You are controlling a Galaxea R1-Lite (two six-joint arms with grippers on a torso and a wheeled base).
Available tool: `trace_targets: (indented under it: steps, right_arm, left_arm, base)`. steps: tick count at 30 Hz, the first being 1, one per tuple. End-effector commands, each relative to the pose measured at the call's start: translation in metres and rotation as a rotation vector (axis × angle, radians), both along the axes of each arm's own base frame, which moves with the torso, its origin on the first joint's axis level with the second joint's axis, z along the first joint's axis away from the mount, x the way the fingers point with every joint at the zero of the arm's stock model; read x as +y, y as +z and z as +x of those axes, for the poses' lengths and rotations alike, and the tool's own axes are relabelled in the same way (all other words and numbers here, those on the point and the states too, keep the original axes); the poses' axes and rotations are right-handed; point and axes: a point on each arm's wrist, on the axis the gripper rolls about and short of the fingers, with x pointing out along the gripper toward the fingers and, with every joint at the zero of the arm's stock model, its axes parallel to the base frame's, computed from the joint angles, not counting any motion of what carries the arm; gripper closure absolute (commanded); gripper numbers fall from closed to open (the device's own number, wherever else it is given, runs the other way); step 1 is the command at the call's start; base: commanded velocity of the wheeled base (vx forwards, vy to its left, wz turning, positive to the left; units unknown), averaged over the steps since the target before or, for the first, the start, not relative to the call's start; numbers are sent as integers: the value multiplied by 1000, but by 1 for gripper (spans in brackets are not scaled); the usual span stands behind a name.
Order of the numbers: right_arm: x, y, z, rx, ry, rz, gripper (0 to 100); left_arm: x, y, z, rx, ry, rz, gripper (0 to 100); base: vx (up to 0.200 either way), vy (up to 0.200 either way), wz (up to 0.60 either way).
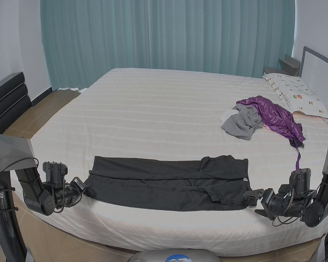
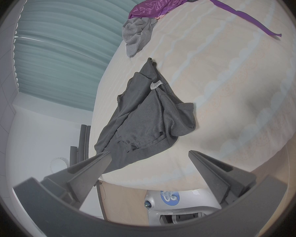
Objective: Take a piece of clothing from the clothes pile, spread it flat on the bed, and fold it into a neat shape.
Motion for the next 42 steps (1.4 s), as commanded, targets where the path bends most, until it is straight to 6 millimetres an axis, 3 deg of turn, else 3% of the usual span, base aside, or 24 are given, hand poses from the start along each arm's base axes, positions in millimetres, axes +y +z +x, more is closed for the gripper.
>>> trace_targets:
  steps: [1, 19, 20, 24, 29, 34, 42]
  right_arm:
    - [0, 0, 0, 1, 1, 0, 0]
    - [0, 0, -1, 1, 2, -1, 0]
    - [0, 0, -1, -1, 2, -1, 0]
    - [0, 2, -1, -7, 1, 0, 0]
    - [0, 2, 0, -11, -1, 0, 0]
    - [0, 3, 0, -14, 1, 1, 0]
    - [0, 2, 1, -13, 1, 1, 0]
  left_arm:
    - [2, -4, -5, 20, 10, -2, 100]
    - [3, -4, -15, -20, 20, 7, 100]
    - [3, -3, -15, -21, 20, 5, 0]
    - [4, 5, -16, -45, 22, 2, 0]
    - [5, 41, -12, -169, 9, -72, 0]
    - [3, 51, 12, -231, -72, -113, 0]
    - [4, 14, 54, -162, -220, -42, 0]
  base:
    - [0, 0, 0]
    - [0, 0, 0]
    - [0, 0, 0]
    - [0, 0, 0]
    - [0, 0, 0]
    - [0, 0, 0]
    - [0, 0, 0]
